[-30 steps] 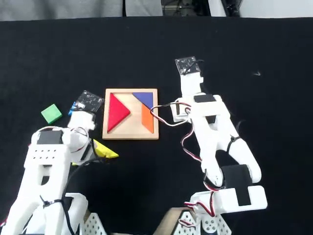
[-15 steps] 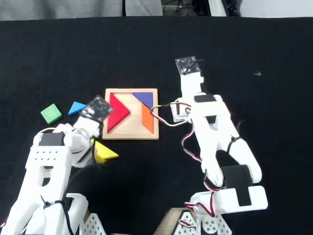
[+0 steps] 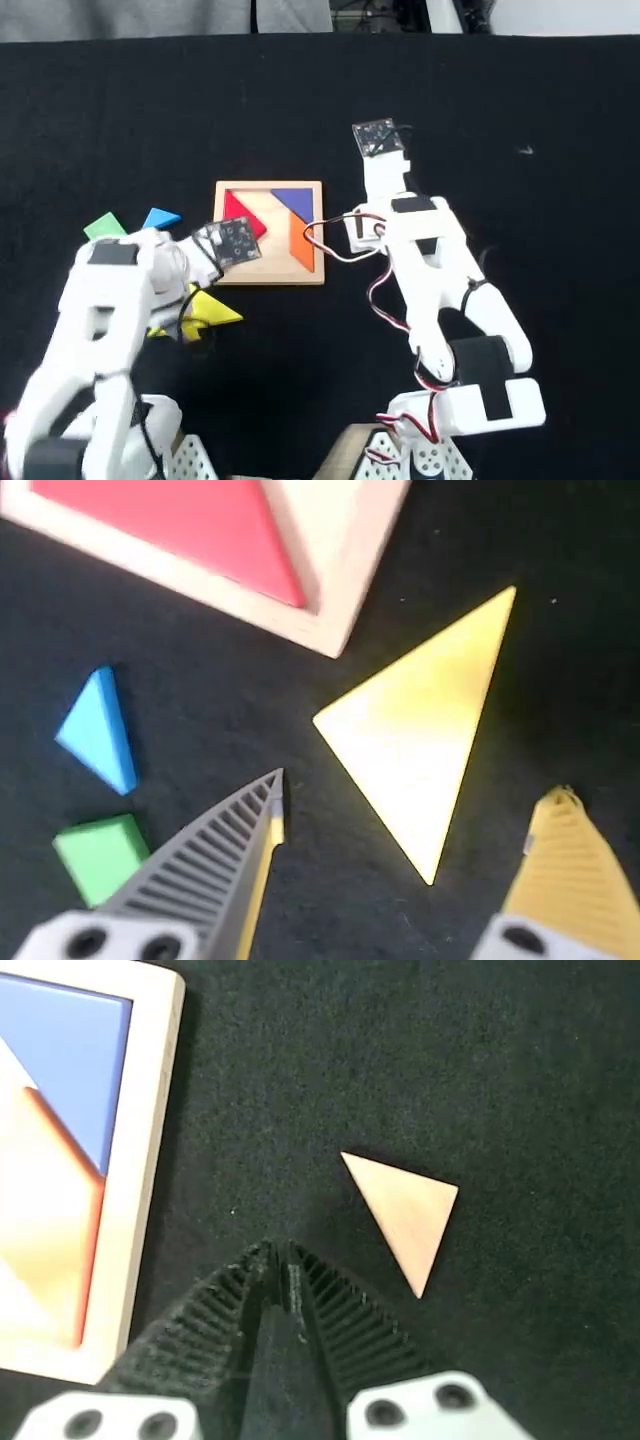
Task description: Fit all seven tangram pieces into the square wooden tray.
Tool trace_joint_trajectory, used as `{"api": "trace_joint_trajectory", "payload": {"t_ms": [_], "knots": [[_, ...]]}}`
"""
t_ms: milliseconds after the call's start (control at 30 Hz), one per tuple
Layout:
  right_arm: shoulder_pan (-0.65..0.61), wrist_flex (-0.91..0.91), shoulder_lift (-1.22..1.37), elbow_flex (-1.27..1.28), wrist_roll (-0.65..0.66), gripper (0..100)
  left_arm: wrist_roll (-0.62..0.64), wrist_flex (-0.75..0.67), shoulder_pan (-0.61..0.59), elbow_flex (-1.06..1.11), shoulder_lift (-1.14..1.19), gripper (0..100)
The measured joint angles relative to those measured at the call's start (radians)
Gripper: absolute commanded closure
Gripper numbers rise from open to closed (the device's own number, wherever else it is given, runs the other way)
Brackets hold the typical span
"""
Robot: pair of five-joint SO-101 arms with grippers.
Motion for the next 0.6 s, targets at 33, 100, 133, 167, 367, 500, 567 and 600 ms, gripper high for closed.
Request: {"api": "trace_joint_trajectory", "payload": {"t_ms": [33,100,133,167,367,500,567,600], "knots": [[0.000,-0.002,0.000,0.000,0.000,98.7,-0.025,0.026,0.002,-0.031,0.051,62],[0.002,-0.002,0.000,0.000,0.000,98.7,-0.068,0.110,0.021,-0.104,0.158,62],[0.002,-0.002,0.000,0.000,0.000,98.7,-0.080,0.144,0.032,-0.146,0.201,62],[0.002,-0.002,0.000,0.000,0.000,98.7,-0.086,0.164,0.038,-0.183,0.244,62],[0.002,-0.002,0.000,0.000,0.009,98.7,-0.089,0.149,0.040,-0.279,0.410,62],[0.002,-0.002,0.000,0.000,0.037,98.7,-0.077,0.071,0.040,-0.282,0.462,62],[0.002,-0.002,0.000,0.000,0.037,98.7,-0.063,0.034,0.040,-0.282,0.480,62],[0.002,-0.002,0.000,0.000,0.037,98.7,-0.057,0.017,0.040,-0.281,0.489,62]]}}
